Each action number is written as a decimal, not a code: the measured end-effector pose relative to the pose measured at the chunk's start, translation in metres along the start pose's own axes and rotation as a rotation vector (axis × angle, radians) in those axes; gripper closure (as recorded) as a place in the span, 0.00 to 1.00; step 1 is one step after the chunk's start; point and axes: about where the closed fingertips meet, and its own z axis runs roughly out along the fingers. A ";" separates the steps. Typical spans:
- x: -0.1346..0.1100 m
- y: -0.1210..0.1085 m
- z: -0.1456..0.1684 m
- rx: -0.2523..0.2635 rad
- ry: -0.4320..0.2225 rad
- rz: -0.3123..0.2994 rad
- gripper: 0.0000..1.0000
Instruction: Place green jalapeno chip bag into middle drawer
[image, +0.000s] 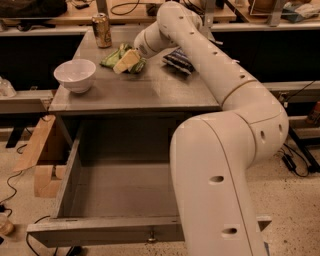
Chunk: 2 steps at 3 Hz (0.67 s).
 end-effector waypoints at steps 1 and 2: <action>0.004 0.004 0.010 -0.020 0.018 0.011 0.26; 0.001 0.006 0.015 -0.029 0.011 0.015 0.49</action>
Offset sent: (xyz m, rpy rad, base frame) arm 0.0084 0.0134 -0.0009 0.0263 0.0223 0.0130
